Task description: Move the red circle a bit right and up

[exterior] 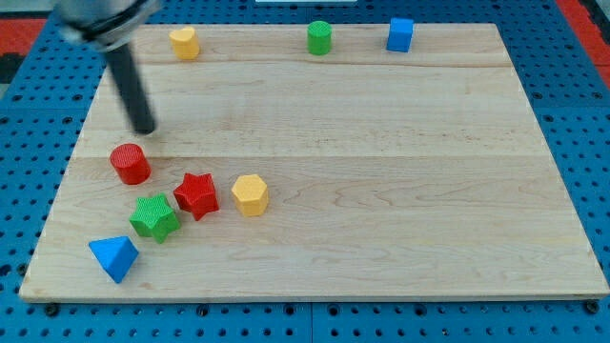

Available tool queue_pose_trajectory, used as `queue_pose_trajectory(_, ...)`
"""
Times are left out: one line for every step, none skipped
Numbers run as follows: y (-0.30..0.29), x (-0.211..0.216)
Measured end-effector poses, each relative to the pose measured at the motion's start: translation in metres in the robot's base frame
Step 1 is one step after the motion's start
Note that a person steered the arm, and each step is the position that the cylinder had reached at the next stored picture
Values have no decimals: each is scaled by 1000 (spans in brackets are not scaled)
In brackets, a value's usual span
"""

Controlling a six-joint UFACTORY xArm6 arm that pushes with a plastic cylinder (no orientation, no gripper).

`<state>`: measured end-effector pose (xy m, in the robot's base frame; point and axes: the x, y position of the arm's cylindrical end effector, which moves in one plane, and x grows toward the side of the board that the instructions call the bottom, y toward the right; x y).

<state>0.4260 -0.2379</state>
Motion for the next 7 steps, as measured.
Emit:
queue_pose_trajectory(-65, 44)
queue_pose_trajectory(-17, 108)
queue_pose_trajectory(2, 89)
queue_pose_trajectory(6, 39)
queue_pose_trajectory(31, 15)
queue_pose_trajectory(39, 31)
queue_pose_trajectory(68, 58)
